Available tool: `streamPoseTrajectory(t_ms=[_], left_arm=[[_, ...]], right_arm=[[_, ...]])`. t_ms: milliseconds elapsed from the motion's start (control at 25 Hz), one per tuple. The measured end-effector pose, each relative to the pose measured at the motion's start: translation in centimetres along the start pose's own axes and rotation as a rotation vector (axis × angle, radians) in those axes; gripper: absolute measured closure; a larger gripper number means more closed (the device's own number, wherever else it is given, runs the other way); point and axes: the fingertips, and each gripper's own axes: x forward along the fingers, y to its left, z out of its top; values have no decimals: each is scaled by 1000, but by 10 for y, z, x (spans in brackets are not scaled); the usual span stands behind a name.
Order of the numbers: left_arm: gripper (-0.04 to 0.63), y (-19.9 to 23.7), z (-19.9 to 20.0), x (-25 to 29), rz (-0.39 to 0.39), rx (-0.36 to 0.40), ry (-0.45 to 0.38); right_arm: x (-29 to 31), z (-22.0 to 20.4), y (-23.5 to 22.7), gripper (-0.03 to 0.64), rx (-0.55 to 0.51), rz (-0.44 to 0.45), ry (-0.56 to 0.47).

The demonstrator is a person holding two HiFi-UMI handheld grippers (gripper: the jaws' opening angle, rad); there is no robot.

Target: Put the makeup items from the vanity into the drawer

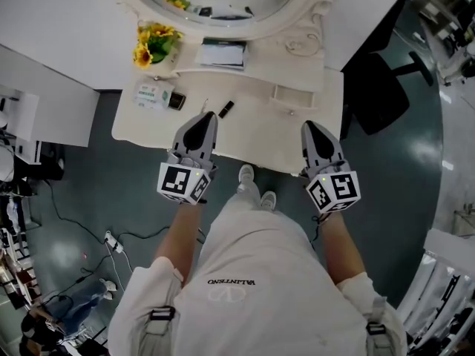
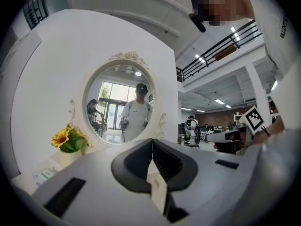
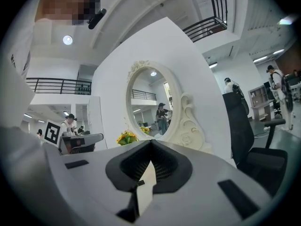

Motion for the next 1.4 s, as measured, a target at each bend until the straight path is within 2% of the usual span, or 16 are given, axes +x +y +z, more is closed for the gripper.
streamPoseTrajectory(t_ms=[320,600,760,880,1000,1200,1400], left_arm=[[587,31,-77,37,-52,-54,149],[552,32,-139,63,-135,-96,274],[515,34,-163,69,-158,-133,330],[489,36,-172,73,-170,-131,350],[446,38,-180,76,-166,-125,370],[284,49,-201,82,-96,-120,439],[256,55,-223,88,-81,-136,507]], right_arm=[[67,-52,19,606,18,40,127],[123,-98,32,606,67,48,215],[140,-120,36,606,89,40,258],[148,-133,37,606,107,34,284],[154,-148,36,606,119,36,317],[161,-166,33,606,144,45,357],[171,-185,26,605,142,56,400]])
